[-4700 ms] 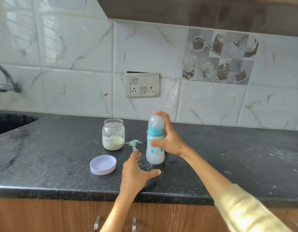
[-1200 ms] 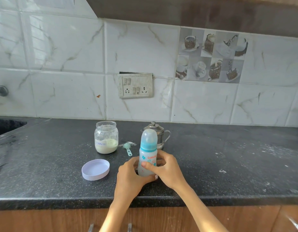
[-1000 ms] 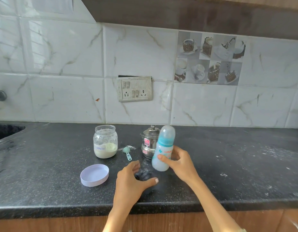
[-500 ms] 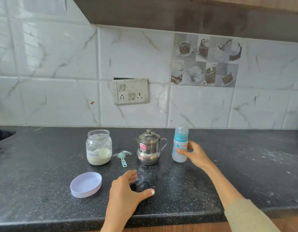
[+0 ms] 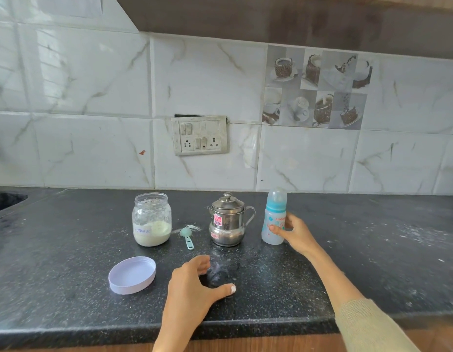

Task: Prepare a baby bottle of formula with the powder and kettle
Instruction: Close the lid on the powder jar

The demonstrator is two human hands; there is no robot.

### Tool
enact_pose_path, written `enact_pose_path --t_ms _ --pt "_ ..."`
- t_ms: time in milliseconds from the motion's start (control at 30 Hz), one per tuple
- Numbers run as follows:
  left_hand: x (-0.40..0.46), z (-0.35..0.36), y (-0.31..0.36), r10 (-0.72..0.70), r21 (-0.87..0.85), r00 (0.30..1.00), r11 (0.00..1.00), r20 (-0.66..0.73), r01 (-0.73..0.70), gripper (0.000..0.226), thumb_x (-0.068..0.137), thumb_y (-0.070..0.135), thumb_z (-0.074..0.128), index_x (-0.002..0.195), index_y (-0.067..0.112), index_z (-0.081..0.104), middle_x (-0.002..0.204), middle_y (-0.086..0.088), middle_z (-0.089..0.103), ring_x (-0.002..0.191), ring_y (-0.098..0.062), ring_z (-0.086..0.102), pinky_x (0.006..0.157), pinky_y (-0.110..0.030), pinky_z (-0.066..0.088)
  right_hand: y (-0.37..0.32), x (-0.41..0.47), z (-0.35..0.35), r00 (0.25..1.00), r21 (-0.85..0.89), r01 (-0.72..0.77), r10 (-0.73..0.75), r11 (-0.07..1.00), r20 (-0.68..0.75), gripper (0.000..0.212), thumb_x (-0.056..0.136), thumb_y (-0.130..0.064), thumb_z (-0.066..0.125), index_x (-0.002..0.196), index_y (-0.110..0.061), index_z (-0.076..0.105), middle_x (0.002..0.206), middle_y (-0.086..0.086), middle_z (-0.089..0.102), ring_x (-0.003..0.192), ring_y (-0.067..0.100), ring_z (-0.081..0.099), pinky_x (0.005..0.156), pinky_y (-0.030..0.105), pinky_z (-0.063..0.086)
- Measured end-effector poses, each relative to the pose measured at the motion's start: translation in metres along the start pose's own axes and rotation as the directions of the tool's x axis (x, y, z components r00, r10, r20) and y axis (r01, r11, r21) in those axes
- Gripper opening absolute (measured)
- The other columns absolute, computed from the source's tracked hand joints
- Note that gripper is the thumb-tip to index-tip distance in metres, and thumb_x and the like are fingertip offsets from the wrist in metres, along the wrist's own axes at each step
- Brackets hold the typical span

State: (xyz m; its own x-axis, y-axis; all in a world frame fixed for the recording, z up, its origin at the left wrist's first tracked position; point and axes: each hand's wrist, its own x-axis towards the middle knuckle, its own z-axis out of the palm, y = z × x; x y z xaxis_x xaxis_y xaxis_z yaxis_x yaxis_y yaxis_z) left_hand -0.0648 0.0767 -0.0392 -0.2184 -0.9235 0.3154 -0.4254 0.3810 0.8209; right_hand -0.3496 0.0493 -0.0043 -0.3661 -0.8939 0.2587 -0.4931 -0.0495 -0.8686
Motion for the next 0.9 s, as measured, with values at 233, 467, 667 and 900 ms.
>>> enact_pose_path --t_ms 233,467,667,900 --pt "-0.008 -0.004 0.011 0.021 -0.081 1.000 0.996 -0.021 -0.023 0.088 0.052 0.050 0.087 0.129 0.021 0.055 0.119 0.010 0.064 0.104 -0.001 0.059 0.093 -0.018 0.046 -0.046 -0.063 0.028 0.927 0.057 0.124 -0.095 0.991 -0.363 0.074 0.079 -0.022 0.073 0.141 -0.003 0.037 0.132 0.007 0.055 0.121 0.024 0.052 0.098 0.032 0.042" --pt "-0.014 -0.018 0.019 0.063 -0.200 0.961 0.973 -0.270 -0.120 0.047 0.075 -0.001 0.068 0.119 0.014 0.060 0.105 0.015 0.063 0.104 -0.009 0.062 0.079 -0.003 0.042 -0.092 -0.114 0.131 0.963 0.249 0.238 -0.262 0.939 0.068 0.070 0.077 -0.015 0.074 0.139 -0.009 0.041 0.124 0.002 0.059 0.115 0.011 0.056 0.090 0.012 0.045" --pt "-0.011 -0.057 -0.005 -0.117 0.144 0.870 0.967 -0.480 0.209 0.063 0.085 0.020 0.060 0.141 0.007 0.033 0.140 -0.010 0.046 0.132 -0.027 0.039 0.100 -0.039 0.038 -0.109 -0.126 0.181 0.942 0.274 0.227 -0.282 0.935 0.180 0.064 0.083 -0.019 0.069 0.138 -0.005 0.040 0.126 0.010 0.059 0.110 0.010 0.056 0.084 0.005 0.044" --pt "-0.005 -0.078 -0.019 -0.255 0.286 0.899 0.886 -0.357 0.365 0.112 0.074 0.052 0.070 0.147 -0.007 0.008 0.142 -0.018 0.044 0.134 -0.033 0.039 0.109 -0.041 0.032 -0.109 -0.123 0.199 0.927 0.164 0.222 -0.260 0.961 0.269 0.057 0.093 -0.028 0.056 0.142 -0.006 0.036 0.130 0.010 0.058 0.119 0.019 0.055 0.102 0.024 0.041"
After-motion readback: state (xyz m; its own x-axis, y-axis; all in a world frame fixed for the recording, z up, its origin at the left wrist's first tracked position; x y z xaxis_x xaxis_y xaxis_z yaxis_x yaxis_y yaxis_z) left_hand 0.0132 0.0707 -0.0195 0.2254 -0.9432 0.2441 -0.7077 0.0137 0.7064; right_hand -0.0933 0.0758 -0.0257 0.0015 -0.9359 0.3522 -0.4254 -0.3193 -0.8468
